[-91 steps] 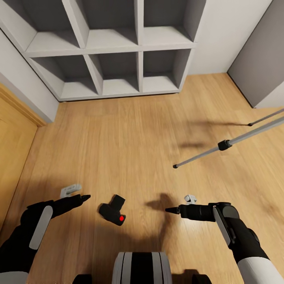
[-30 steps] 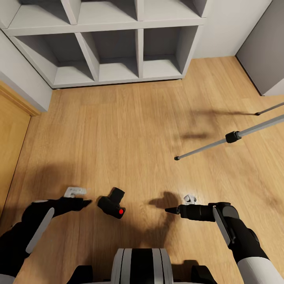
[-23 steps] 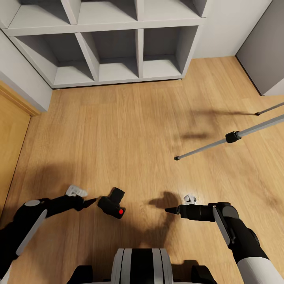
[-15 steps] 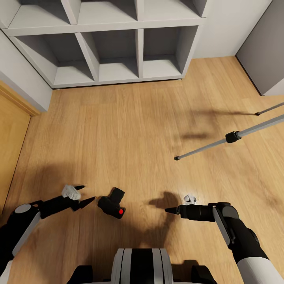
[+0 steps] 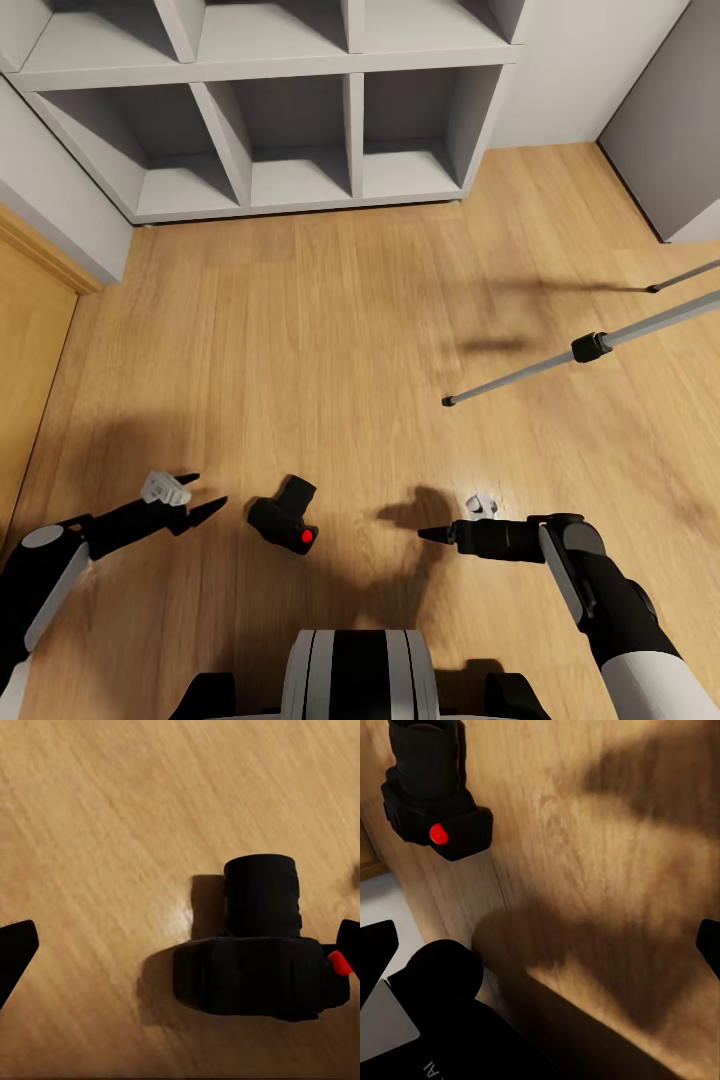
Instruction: Attach the digital camera to the camera tripod in the bedroom.
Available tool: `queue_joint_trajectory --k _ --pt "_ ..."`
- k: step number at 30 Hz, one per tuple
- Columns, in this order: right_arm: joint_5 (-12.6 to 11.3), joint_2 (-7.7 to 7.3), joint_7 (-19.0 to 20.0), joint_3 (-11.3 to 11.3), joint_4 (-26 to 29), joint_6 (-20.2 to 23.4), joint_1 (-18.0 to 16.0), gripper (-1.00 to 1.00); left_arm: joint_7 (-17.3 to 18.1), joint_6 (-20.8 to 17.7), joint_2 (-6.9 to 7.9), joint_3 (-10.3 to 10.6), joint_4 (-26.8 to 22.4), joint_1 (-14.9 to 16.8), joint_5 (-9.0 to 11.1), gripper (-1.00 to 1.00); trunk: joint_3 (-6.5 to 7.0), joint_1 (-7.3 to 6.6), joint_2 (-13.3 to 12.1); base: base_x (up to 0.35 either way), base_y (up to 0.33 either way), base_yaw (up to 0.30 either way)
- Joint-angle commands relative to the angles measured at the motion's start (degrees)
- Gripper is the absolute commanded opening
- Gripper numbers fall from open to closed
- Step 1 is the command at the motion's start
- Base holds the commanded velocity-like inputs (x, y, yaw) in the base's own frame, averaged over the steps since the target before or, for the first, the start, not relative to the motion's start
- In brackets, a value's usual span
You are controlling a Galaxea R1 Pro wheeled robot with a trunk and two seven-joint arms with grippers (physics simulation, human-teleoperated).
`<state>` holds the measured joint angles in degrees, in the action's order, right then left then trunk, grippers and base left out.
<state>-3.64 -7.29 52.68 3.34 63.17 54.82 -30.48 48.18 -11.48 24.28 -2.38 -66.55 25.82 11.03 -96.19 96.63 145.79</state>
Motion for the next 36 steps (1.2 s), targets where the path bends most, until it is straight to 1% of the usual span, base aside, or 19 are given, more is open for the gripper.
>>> queue_joint_trajectory --k 1,4,6,7,10,11,12,13,14,16,18,20,27,29,30,31,32,33,36 --pt "-0.35 0.03 -0.10 0.03 -0.02 0.42 -0.02 1.00 0.33 -0.70 0.03 -0.13 0.23 0.02 0.58 1.00 -0.03 -0.01 0.01 0.000 0.000 0.000" --pt "-0.32 0.08 -0.12 0.01 -0.12 0.38 -0.02 1.00 0.42 -0.16 0.50 0.01 -0.15 0.02 -0.36 1.00 -0.03 -0.01 0.01 0.000 0.000 0.000" --pt "-0.35 0.08 -0.12 0.00 -0.13 0.38 -0.02 1.00 0.47 0.20 1.26 0.07 -1.14 0.02 -1.86 1.00 -0.03 -0.01 0.01 0.000 0.000 0.000" --pt "-0.37 0.06 -0.12 0.00 -0.14 0.38 -0.02 1.00 0.73 0.74 2.31 0.14 -2.97 0.08 -4.43 1.00 -0.03 -0.01 0.01 0.000 0.000 0.000" --pt "-0.39 0.07 -0.12 0.00 -0.14 0.38 -0.02 1.00 2.39 1.19 3.82 0.14 -5.99 0.40 -9.58 1.00 -0.03 -0.01 0.01 0.000 0.000 0.000" --pt "-0.39 0.08 -0.12 0.00 -0.18 0.36 -0.02 1.00 4.69 1.30 4.43 0.12 -7.38 0.99 -13.31 1.00 -0.03 -0.01 0.01 0.000 0.000 0.000" --pt "-0.40 0.08 -0.12 0.00 -0.19 0.34 -0.02 1.00 6.17 1.34 4.57 0.12 -7.87 1.58 -15.08 1.00 -0.03 -0.01 0.01 0.000 0.000 0.000" --pt "-0.40 0.06 -0.16 0.01 -0.21 0.32 -0.02 1.00 11.55 1.44 4.61 0.10 -8.82 4.42 -19.42 1.00 -0.03 -0.01 0.01 0.000 0.000 0.000" --pt "-0.40 0.07 -0.18 0.01 -0.22 0.31 -0.02 1.00 15.44 1.51 4.35 0.10 -9.17 6.45 -21.43 1.00 -0.03 -0.01 0.01 0.000 0.000 0.000" --pt "-0.40 0.08 -0.24 0.01 -0.23 0.28 -0.02 1.00 20.48 1.68 3.79 0.08 -9.49 8.74 -23.20 1.00 -0.03 -0.01 0.01 0.000 0.000 0.000" --pt "-0.41 0.08 -0.30 0.00 -0.24 0.24 -0.02 1.00 24.08 1.93 3.29 0.04 -9.70 9.93 -24.09 1.00 -0.03 -0.01 0.01 0.000 0.000 0.000" --pt "-0.44 0.08 -0.36 0.00 -0.24 0.19 -0.02 1.00 26.05 2.06 2.91 -0.01 -9.77 10.54 -24.48 1.00 -0.03 -0.01 0.01 0.000 0.000 0.000" --pt "-0.70 0.08 -0.50 0.00 -0.28 0.12 -0.02 1.00 27.81 2.30 0.56 0.04 -9.78 11.11 -24.85 1.00 -0.03 -0.01 0.01 0.000 0.000 0.000" --pt "-0.67 0.08 -0.67 0.00 -0.29 0.11 -0.02 1.00 27.91 2.29 -1.54 0.05 -9.73 11.14 -25.10 1.00 -0.03 -0.01 0.01 0.000 0.000 0.000" --pt "-0.64 0.08 -0.76 0.00 -0.27 0.11 -0.02 1.00 27.90 2.13 -3.38 0.00 -9.65 11.16 -25.19 1.00 -0.03 -0.01 0.01 0.000 0.000 0.000" --pt "-0.61 0.08 -0.77 0.00 -0.28 0.11 -0.02 1.00 27.86 2.03 -4.27 -0.07 -9.60 11.16 -25.24 1.00 -0.03 -0.01 0.01 0.000 0.000 0.000" --pt "-0.50 0.08 -0.80 0.00 -0.28 0.14 -0.02 1.00 27.47 1.80 -6.57 -0.19 -9.44 11.17 -25.32 1.00 -0.03 -0.01 0.01 0.000 0.000 0.000" --pt "-0.44 0.05 -0.81 0.00 -0.28 0.16 -0.02 1.00 27.05 1.71 -7.63 -0.23 -9.36 11.17 -25.33 1.00 -0.03 -0.01 0.01 0.000 0.000 0.000" --pt "-0.37 0.02 -0.80 0.00 -0.25 0.18 -0.02 1.00 26.56 1.47 -8.65 -0.22 -9.27 11.18 -25.35 1.00 -0.03 -0.01 0.01 0.000 0.000 0.000"
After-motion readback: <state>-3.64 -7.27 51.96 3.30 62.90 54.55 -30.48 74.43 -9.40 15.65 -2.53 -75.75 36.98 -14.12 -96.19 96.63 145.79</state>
